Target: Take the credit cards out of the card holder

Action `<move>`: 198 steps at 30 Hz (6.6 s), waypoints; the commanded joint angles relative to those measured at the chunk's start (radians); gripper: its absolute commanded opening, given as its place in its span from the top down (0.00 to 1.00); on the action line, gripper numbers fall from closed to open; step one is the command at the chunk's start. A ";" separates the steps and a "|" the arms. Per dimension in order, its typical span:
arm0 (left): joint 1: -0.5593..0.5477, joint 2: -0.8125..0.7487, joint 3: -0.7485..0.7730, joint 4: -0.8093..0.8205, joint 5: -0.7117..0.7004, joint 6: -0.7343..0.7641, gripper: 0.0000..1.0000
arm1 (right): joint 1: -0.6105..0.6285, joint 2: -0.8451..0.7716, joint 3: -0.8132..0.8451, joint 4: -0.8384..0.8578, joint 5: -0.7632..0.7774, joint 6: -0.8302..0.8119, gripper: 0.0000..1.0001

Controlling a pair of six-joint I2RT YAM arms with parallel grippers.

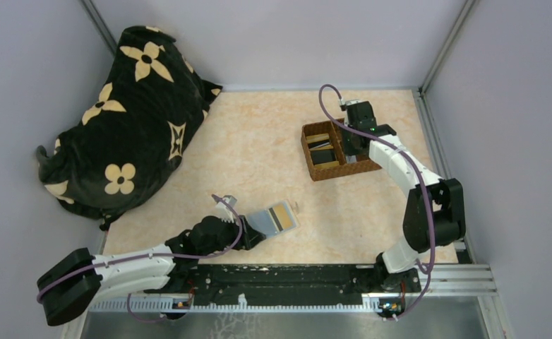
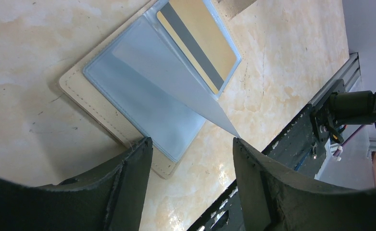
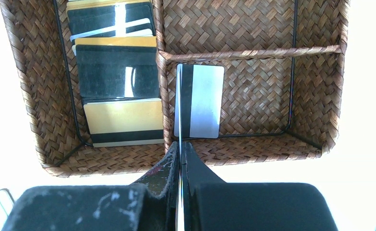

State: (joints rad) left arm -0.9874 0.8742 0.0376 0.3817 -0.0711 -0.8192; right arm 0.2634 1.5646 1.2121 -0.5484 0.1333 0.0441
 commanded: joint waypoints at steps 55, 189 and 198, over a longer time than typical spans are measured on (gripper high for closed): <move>0.001 -0.063 0.006 -0.136 -0.014 0.014 0.59 | 0.115 -0.263 -0.074 0.081 -0.087 0.049 1.00; 0.013 0.560 -0.026 0.879 -0.098 -0.172 0.33 | 0.693 -0.072 -0.679 0.708 -0.226 0.447 0.72; 0.016 0.693 0.010 1.026 -0.010 -0.171 0.33 | 0.695 -0.077 -0.706 0.727 -0.240 0.460 0.72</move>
State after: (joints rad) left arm -0.9722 1.5032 0.0231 1.2392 -0.1455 -0.9741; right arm 0.9398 1.4818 0.5343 0.2371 -0.0341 0.4808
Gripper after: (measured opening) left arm 0.670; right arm 0.279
